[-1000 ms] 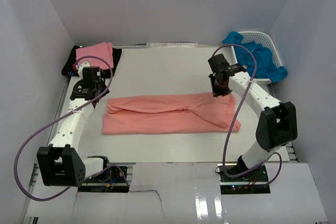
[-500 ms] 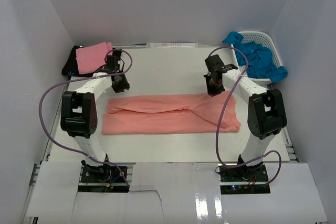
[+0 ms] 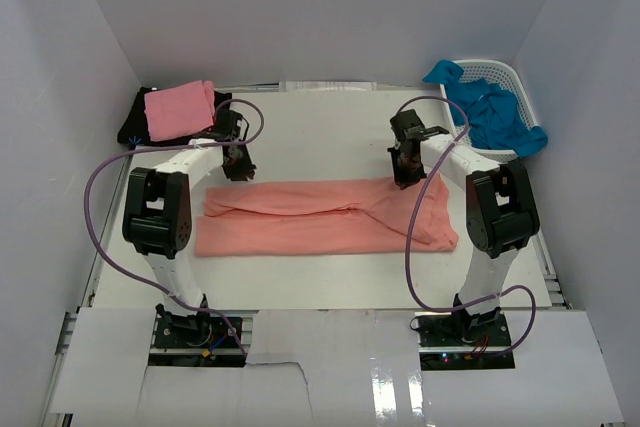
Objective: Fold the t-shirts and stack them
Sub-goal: Fold the other side of the tshirt into a rectangle
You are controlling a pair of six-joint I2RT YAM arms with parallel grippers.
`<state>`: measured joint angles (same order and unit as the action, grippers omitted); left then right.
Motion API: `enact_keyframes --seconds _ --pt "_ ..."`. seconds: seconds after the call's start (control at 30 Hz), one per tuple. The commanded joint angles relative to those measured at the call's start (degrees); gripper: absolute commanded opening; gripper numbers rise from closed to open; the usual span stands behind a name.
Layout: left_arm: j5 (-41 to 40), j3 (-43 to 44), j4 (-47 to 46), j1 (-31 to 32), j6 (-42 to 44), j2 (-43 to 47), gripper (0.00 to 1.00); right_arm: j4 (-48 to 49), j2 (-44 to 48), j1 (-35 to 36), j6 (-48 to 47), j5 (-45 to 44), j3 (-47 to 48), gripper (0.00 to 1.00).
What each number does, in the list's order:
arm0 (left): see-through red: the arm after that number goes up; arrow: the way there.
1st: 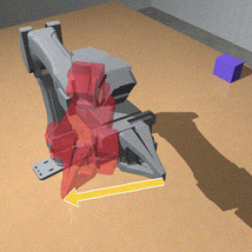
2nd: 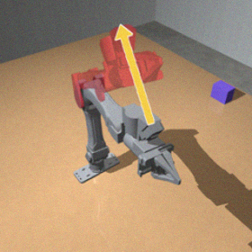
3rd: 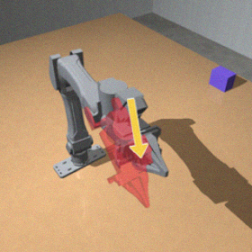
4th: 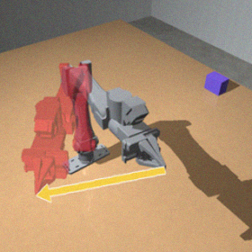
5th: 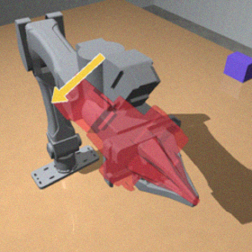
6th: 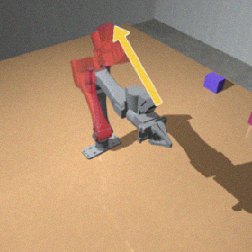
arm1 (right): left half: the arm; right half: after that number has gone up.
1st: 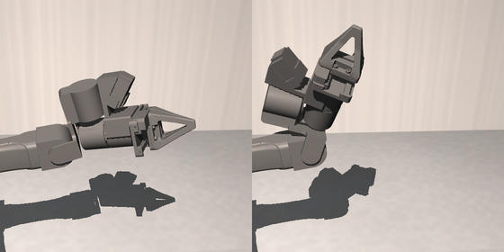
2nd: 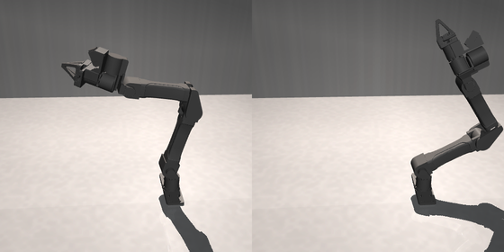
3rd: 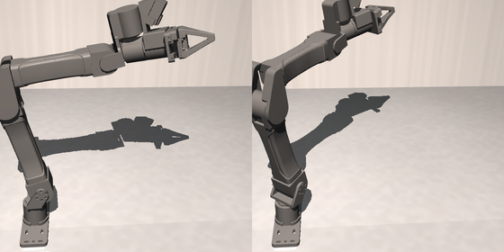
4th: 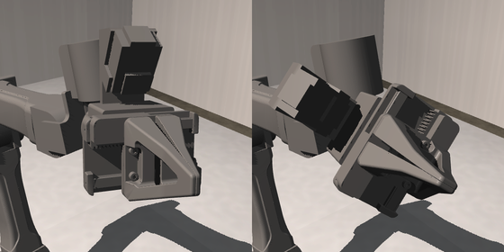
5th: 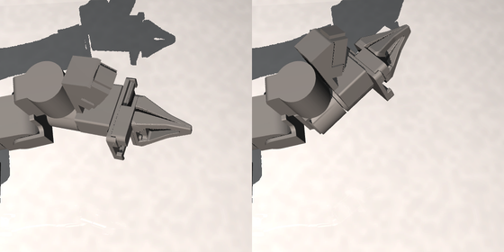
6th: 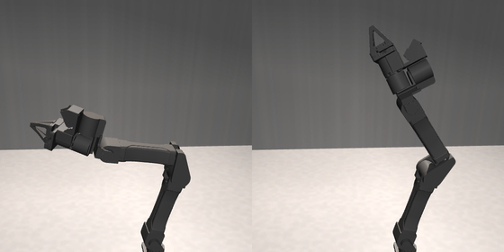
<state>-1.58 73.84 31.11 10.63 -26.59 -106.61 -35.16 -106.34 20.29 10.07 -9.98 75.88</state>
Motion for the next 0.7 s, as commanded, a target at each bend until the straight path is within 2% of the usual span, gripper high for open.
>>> enact_keyframes --seconds 0.0,0.17,0.4,0.67 --pt "-1.0 -1.5 -0.8 0.3 0.0 5.4 0.29 2.5 -0.4 -0.3 -0.2 0.7 -1.0 0.08" --pt "0.2 -5.5 -1.6 1.2 -0.4 8.4 0.25 3.4 -0.9 -1.0 -0.5 1.2 -2.0 0.08" --pt "0.0 -9.8 -3.6 2.5 -0.7 10.8 0.25 4.0 -1.6 -1.2 -0.6 1.8 -2.4 0.08" --pt "-1.0 -5.3 -2.3 2.6 0.4 3.0 0.25 4.7 -2.6 -1.7 -0.7 2.3 -2.2 0.08"
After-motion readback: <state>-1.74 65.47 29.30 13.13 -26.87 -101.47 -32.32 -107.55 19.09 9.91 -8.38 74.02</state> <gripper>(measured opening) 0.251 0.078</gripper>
